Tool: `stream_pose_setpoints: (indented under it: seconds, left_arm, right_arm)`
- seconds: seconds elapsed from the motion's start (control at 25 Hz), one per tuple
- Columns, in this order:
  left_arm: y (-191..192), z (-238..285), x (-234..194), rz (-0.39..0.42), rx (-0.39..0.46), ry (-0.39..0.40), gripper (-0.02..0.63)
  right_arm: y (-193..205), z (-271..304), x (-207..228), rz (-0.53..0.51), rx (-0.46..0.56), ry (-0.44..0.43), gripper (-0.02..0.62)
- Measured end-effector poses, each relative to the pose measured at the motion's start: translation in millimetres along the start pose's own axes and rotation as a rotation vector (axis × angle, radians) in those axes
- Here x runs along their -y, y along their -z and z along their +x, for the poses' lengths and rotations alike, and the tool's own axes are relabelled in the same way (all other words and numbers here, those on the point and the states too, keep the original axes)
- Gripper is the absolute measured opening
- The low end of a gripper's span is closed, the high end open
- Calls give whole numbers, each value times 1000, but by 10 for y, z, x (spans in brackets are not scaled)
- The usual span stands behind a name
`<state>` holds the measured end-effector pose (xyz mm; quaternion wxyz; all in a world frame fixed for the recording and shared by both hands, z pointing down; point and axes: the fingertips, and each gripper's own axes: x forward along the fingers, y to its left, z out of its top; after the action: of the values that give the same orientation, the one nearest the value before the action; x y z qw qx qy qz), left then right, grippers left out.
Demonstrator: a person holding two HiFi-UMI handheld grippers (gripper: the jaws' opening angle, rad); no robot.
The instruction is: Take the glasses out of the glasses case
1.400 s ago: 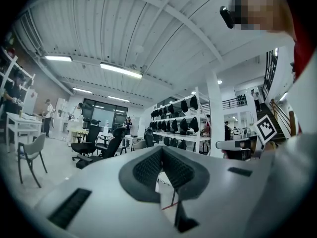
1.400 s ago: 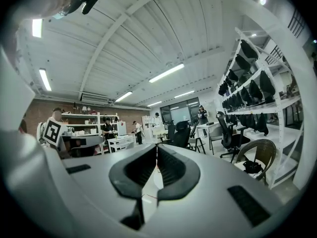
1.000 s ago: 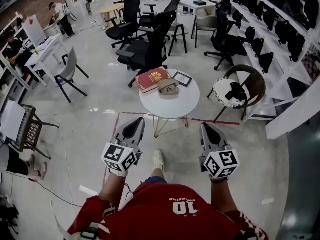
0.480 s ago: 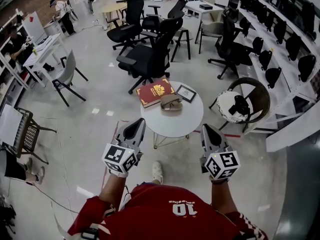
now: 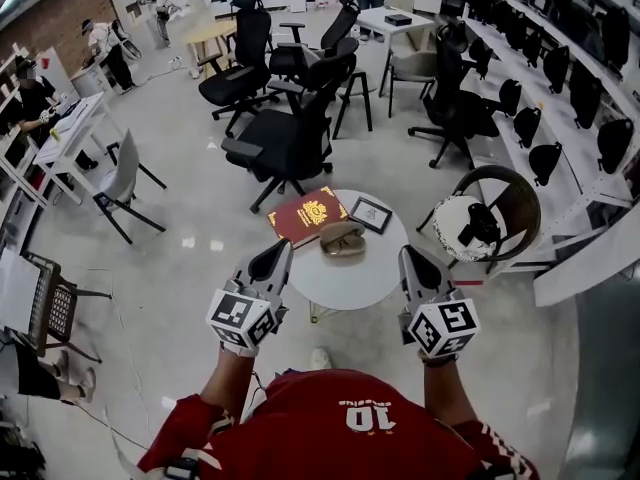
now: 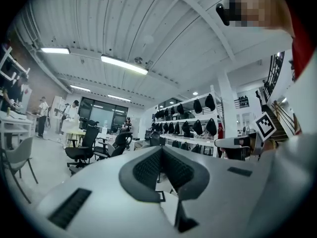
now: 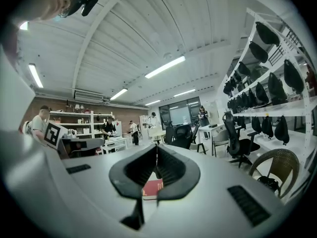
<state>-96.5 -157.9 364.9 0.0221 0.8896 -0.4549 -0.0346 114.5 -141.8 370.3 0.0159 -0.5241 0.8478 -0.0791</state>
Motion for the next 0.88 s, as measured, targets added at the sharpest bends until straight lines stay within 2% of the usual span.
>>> stream_pose_setpoints:
  seconds: [0.16, 0.52, 0.88]
  left_arm:
    - [-7, 221, -246, 2, 3, 26, 9]
    - [174, 438, -635, -48, 6, 68, 9]
    - [281, 590, -761, -86, -5, 96, 9]
  right_arm:
    - [-37, 262, 39, -4, 6, 27, 17]
    - [72, 611, 18, -23, -25, 72, 17]
    - [127, 807, 67, -29, -60, 86, 17]
